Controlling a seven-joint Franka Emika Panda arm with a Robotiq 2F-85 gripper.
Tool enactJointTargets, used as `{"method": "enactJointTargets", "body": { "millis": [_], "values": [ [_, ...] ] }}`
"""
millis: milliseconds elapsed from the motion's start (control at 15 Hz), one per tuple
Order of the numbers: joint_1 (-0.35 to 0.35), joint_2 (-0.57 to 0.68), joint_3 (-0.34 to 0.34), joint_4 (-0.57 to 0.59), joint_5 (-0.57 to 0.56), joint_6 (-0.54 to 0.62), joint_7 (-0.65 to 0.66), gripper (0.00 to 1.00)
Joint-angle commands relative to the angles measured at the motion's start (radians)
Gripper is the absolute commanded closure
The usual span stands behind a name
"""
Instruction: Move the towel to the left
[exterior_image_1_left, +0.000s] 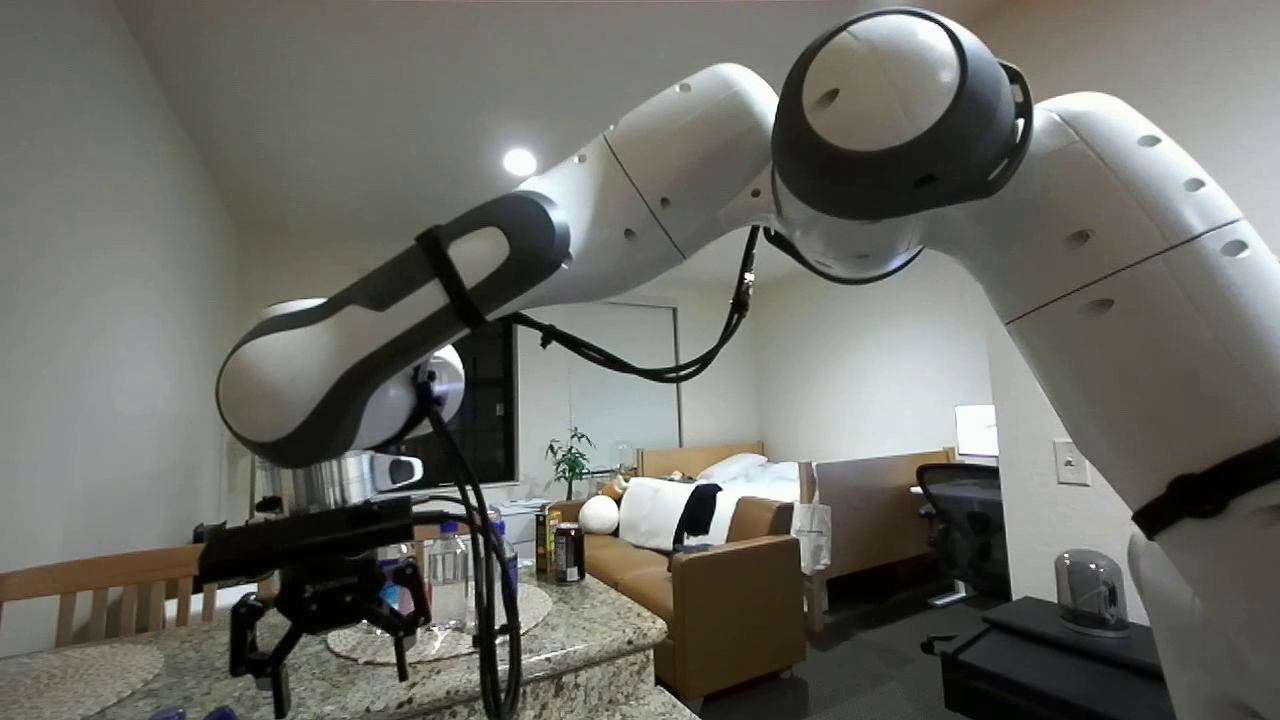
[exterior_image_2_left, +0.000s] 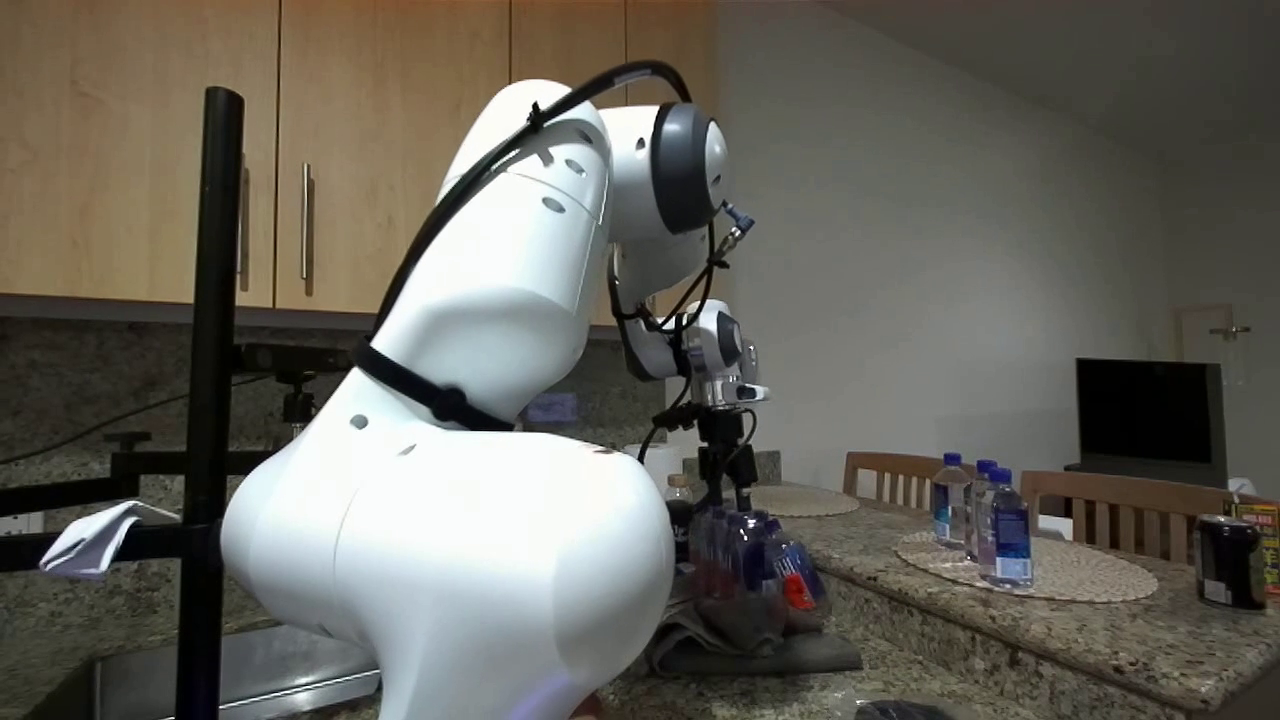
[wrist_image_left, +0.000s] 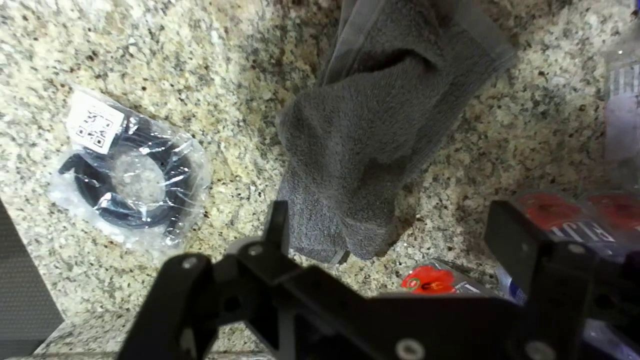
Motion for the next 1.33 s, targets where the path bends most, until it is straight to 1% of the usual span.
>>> {"method": "enactJointTargets", "body": {
  "millis": [0, 200, 400, 533, 600, 800, 1267],
  "values": [
    [-0.002, -0.046, 0.017, -0.016, -0.045, -0.098, 0.014, 0.0],
    [-0.02, -0.086, 0.037, -0.047, -0.034, -0.087, -0.03, 0.0],
    [-0.044, -0.11, 0.051, -0.075, 0.003, -0.074, -0.071, 0.0],
    [-0.065, -0.123, 0.047, -0.103, 0.011, -0.068, -0.092, 0.0],
    [-0.039, -0.071, 0.048, -0.031, -0.023, -0.086, -0.035, 0.0],
    [-0.058, -0.082, 0.046, -0.053, -0.021, -0.086, -0.052, 0.0],
    [-0.058, -0.082, 0.05, -0.055, -0.02, -0.086, -0.052, 0.0]
  ]
}}
